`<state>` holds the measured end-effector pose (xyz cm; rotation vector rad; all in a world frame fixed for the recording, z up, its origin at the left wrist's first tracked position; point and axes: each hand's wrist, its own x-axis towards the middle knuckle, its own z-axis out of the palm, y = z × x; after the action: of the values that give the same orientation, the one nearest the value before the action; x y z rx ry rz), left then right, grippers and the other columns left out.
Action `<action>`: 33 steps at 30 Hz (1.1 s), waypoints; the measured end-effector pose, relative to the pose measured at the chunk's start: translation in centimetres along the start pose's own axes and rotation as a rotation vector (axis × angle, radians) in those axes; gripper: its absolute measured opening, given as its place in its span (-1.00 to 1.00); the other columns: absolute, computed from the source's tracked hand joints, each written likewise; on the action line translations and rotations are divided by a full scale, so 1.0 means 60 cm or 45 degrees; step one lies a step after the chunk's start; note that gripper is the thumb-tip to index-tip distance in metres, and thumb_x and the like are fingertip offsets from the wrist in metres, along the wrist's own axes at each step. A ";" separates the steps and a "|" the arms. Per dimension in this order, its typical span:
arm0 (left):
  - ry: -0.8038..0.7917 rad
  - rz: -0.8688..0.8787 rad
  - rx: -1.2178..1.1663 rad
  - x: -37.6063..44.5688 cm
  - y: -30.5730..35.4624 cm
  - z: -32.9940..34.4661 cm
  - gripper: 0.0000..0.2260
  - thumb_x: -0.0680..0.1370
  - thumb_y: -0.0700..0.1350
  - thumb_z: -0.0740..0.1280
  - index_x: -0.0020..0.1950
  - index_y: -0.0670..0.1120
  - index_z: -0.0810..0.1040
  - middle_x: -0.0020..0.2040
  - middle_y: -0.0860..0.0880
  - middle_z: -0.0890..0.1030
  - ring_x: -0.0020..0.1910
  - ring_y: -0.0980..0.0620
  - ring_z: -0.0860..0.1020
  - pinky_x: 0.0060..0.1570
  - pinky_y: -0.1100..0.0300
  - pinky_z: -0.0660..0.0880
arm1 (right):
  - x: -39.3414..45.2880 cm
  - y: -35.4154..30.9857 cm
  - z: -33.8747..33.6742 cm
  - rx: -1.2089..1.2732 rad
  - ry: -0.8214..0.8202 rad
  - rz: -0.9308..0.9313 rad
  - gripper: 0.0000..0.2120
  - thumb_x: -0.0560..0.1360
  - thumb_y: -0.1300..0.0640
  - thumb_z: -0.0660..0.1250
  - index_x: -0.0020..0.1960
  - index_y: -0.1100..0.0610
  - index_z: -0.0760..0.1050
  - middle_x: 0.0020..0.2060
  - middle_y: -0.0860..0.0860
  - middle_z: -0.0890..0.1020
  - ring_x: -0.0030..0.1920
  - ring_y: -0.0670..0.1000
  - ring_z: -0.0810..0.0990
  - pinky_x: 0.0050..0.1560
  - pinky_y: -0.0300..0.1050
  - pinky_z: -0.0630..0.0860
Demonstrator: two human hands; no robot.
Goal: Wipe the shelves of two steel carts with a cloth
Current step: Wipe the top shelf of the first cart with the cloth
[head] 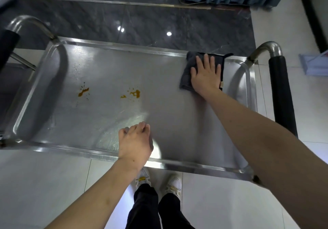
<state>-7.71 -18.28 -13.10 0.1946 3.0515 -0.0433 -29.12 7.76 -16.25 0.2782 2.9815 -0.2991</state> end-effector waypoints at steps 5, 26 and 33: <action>-0.074 -0.017 0.006 -0.005 0.003 -0.006 -0.84 0.52 -0.05 0.27 0.03 -0.01 0.59 -0.01 0.06 0.55 -0.11 -0.03 0.54 -0.02 0.02 0.23 | -0.006 -0.039 0.011 -0.005 0.008 0.074 -0.39 0.71 -0.18 -0.12 0.72 -0.05 -0.03 0.71 0.06 -0.08 0.69 0.17 -0.18 0.63 0.29 -0.23; -0.259 -0.032 0.029 -0.006 0.003 -0.029 -0.60 0.63 0.02 0.06 0.44 0.04 0.42 0.34 0.10 0.45 0.24 0.07 0.50 0.15 0.01 0.29 | 0.002 0.108 -0.021 -0.003 -0.005 0.109 -0.38 0.68 -0.25 -0.08 0.71 -0.14 -0.02 0.71 0.00 -0.04 0.70 0.08 -0.14 0.65 0.21 -0.20; -0.283 -0.033 0.058 -0.006 0.006 -0.033 -0.58 0.64 0.01 0.05 0.49 0.04 0.37 0.36 0.10 0.41 0.26 0.07 0.47 0.18 0.05 0.30 | -0.054 0.150 -0.022 -0.010 0.004 0.231 -0.35 0.68 -0.25 -0.08 0.71 -0.05 0.01 0.70 0.11 0.02 0.69 0.16 -0.10 0.64 0.26 -0.19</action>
<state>-7.46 -17.92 -11.12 0.1425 2.8330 -0.1272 -24.35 16.15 -16.13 0.5445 2.9327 -0.2669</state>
